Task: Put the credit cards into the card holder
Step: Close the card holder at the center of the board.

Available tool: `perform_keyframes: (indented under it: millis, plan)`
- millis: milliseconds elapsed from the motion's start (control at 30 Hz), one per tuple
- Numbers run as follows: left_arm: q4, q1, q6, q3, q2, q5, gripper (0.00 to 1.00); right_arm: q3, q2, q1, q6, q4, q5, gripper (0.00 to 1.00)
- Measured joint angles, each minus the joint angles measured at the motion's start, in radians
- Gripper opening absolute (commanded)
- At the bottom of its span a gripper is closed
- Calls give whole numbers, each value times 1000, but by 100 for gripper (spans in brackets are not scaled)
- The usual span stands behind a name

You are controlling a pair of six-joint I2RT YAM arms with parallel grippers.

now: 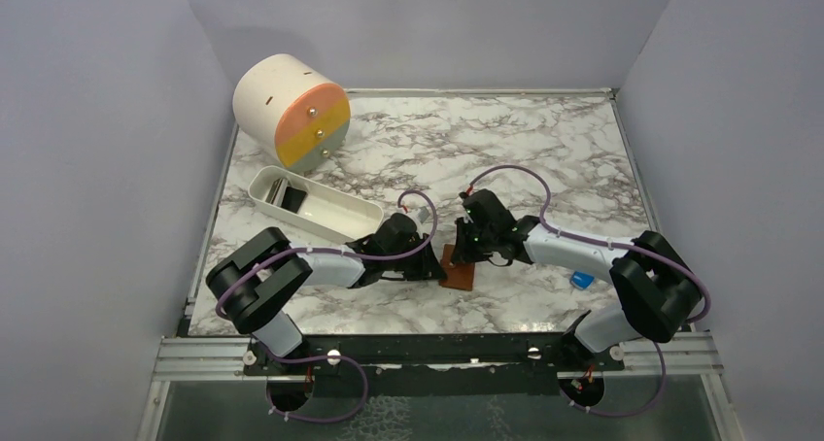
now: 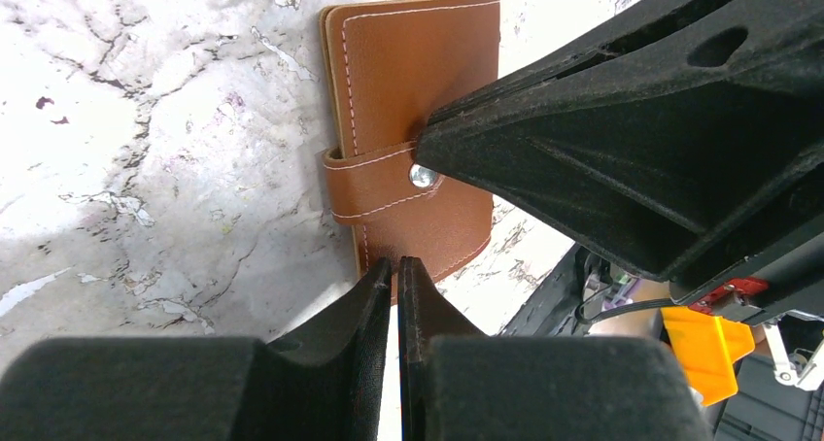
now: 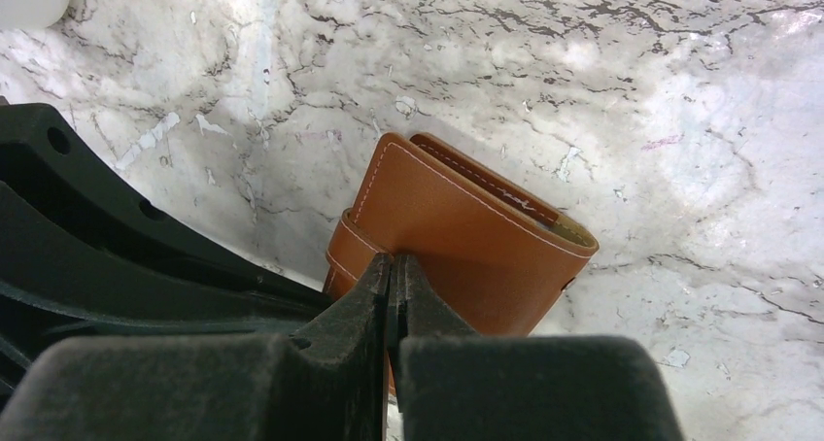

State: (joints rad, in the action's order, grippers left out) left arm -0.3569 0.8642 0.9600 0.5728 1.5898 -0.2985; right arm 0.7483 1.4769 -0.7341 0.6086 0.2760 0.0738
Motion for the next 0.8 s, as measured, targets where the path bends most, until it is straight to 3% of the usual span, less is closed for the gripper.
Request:
perform_keyframes:
  millis: [800]
  plan:
    - [3, 2, 77, -5, -16, 27, 13, -59, -21, 0, 9, -85, -1, 1]
